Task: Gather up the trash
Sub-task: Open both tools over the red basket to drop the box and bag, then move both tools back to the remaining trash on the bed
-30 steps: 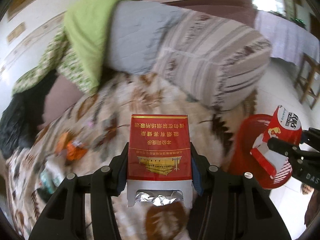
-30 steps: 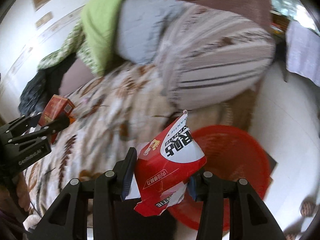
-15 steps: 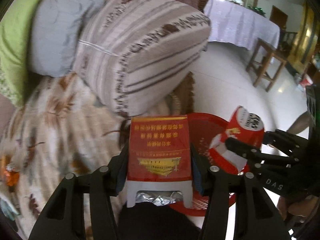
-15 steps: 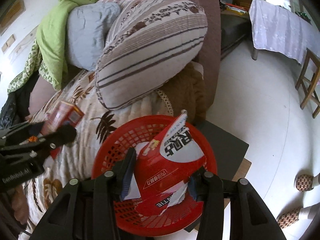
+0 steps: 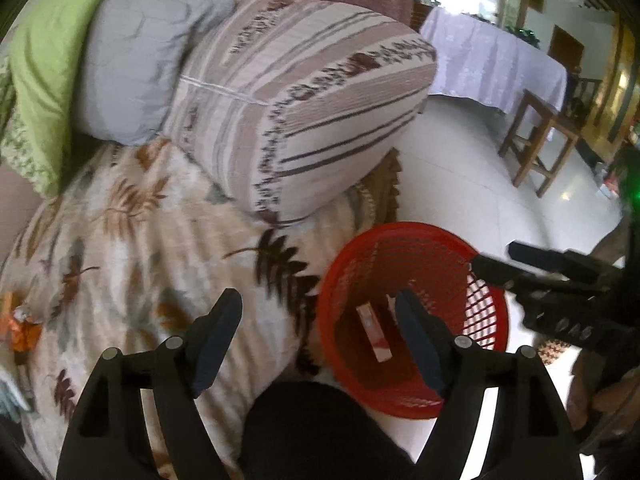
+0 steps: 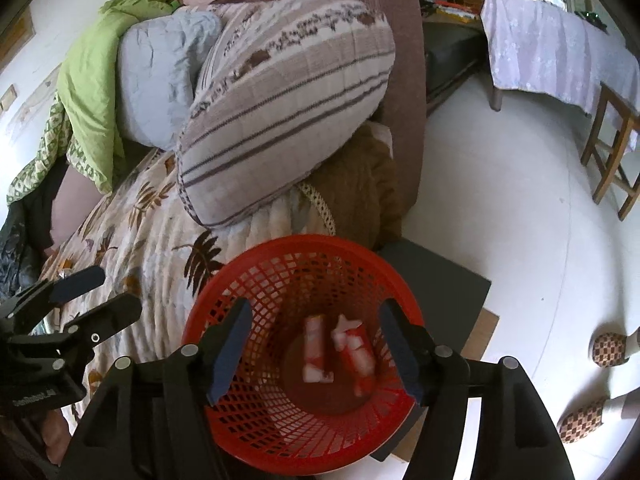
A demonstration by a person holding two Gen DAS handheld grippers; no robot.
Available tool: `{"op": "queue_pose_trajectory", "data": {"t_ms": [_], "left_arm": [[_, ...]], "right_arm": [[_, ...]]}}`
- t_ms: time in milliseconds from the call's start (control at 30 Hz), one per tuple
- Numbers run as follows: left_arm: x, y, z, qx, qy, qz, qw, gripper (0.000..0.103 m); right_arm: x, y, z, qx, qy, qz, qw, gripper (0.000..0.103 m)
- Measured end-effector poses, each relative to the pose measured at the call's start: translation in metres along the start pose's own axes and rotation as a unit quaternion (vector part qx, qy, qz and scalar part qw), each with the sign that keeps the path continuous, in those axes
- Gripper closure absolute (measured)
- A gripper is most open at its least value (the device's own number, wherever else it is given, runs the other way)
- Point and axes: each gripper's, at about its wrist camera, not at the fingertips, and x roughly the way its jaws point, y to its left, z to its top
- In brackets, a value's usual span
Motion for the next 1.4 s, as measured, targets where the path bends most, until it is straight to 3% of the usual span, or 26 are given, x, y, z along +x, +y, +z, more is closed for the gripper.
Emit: {"op": "queue_pose_trajectory", "data": {"t_ms": [267, 633, 767, 967, 1167, 1333, 1400], "left_arm": [[-0.038, 0.026, -0.014, -0.015, -0.022, 0.043, 0.9987, 0.017], [-0.087, 0.059, -0.036, -0.050, -0.057, 0.065, 0.9950, 0.013], [-0.105, 0.073, -0.048, -0.056, -0.076, 0.106, 0.9899, 0.013], [-0.125, 0.108, -0.070, -0.097, -0.085, 0.140, 0.9817, 0.013], [-0.137, 0.162, -0.095, -0.157, -0.083, 0.190, 0.9657, 0.013], [-0.147, 0.210, -0.123, -0.210, -0.061, 0.240, 0.9458, 0.013], [-0.161, 0.233, -0.139, -0.242, -0.057, 0.259, 0.9333, 0.013]], "right_arm": [[-0.032, 0.028, 0.001, -0.025, -0.028, 0.001, 0.999, 0.032], [-0.063, 0.073, -0.004, -0.067, -0.065, 0.004, 0.996, 0.032], [-0.073, 0.105, -0.008, -0.102, -0.108, 0.014, 0.989, 0.014], [-0.050, 0.163, -0.010, -0.164, -0.061, 0.059, 0.983, 0.014], [-0.046, 0.216, -0.009, -0.198, -0.055, 0.116, 0.972, 0.014], [-0.041, 0.257, -0.011, -0.243, -0.050, 0.141, 0.958, 0.014], [-0.036, 0.274, -0.014, -0.255, -0.043, 0.154, 0.953, 0.014]]}}
